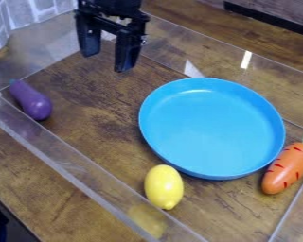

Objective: Move the carrot to the right side

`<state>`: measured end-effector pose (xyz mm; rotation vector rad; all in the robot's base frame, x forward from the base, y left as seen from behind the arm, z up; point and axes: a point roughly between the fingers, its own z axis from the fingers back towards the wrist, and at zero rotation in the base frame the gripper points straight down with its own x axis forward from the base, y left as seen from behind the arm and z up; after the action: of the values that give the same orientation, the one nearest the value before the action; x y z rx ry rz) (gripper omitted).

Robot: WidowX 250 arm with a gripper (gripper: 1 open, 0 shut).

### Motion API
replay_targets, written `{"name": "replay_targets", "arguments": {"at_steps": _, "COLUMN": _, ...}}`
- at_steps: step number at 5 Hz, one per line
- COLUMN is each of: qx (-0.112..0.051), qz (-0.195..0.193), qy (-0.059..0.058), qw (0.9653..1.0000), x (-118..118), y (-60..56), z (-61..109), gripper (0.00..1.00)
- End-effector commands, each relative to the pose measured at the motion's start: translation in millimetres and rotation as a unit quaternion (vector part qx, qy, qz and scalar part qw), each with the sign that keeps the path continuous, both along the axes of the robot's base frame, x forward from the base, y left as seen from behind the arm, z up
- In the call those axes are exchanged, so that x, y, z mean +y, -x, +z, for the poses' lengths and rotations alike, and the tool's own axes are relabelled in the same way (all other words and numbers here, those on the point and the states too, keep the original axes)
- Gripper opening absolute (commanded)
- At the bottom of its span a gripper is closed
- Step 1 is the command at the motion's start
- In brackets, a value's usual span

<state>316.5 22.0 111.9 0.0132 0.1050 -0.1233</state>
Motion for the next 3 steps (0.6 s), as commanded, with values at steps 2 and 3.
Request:
{"name": "replay_targets", "arguments": {"at_steps": 2, "qx": -0.025, "qz": -0.014, "qy": 0.002, "qw": 0.9996, "x": 8.8, "y": -18.2, "z": 7.8, "gripper": 1.0}}
{"name": "replay_targets", "arguments": {"at_steps": 3, "qx": -0.025, "qz": -0.024, "qy": 0.009, "qw": 0.9994, "x": 17.6, "y": -20.5, "z": 1.4, "gripper": 1.0}}
